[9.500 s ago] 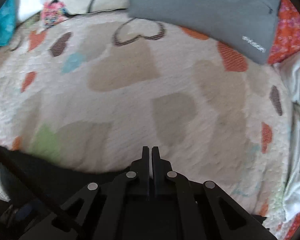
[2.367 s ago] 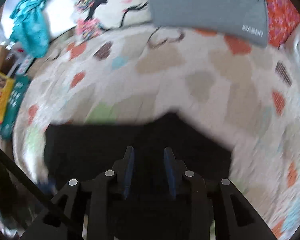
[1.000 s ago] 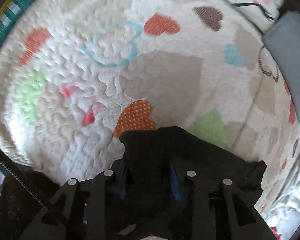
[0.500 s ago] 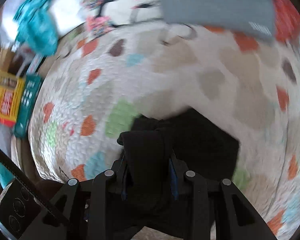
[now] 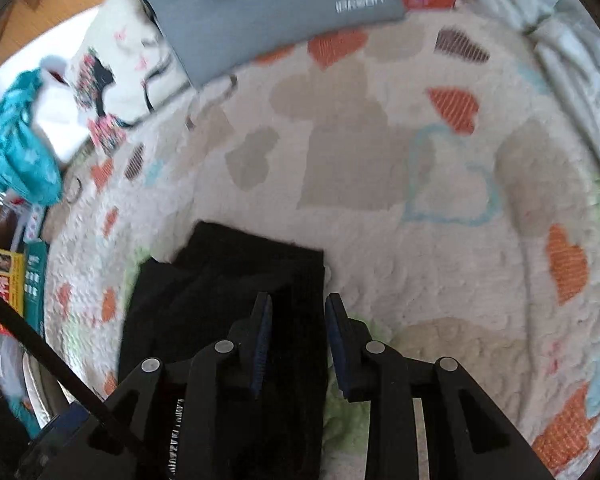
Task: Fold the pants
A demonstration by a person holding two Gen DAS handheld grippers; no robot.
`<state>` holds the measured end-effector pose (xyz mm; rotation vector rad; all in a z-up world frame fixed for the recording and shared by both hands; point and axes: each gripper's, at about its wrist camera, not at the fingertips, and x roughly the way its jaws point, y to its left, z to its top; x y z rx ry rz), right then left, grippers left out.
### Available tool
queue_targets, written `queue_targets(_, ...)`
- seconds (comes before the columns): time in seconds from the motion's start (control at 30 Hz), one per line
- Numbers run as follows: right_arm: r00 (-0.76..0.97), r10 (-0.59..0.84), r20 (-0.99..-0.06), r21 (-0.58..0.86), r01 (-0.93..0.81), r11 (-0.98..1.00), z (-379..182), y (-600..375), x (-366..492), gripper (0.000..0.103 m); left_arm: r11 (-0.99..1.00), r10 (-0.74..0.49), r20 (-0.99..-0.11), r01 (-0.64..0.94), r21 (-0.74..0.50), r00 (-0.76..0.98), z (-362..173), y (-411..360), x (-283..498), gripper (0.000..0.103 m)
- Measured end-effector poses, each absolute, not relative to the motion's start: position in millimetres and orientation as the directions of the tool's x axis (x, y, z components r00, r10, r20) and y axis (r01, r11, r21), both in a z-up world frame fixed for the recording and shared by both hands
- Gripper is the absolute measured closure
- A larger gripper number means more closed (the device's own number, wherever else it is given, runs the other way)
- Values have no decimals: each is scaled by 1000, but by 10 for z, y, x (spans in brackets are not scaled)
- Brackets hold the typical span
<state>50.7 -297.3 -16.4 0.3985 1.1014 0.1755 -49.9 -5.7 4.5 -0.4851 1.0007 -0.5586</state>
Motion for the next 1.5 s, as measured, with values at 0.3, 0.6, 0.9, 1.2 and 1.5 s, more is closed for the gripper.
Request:
queue_targets(0.3, 362, 415, -834, 469, 70, 881, -499, -2891, 359, 50, 761, -649, -679, 265, -592, 343, -138, -259, -395, 62)
queue_targets(0.6, 415, 503, -758, 576, 66, 815, -579, -3206, 342, 27, 705, -689, -612, 164, -690, 388, -263, 348, 103, 34)
queue_targets(0.9, 463, 599, -654, 685, 26, 728, -817, -3023, 460, 27, 778, -628, -727, 218, -589, 278, -658, -354, 516, 30)
queue_targets(1.2, 437, 638, -634, 694, -41, 719, -491, -2820, 455, 72, 756, -651, -690, 190, -627, 317, -312, -140, 486, 63)
queue_targets(1.5, 498, 590, -635, 617, -132, 776, 41, -2498, 1017, 73, 772, -619, -671, 163, -614, 408, -4, 70, 1091, 63)
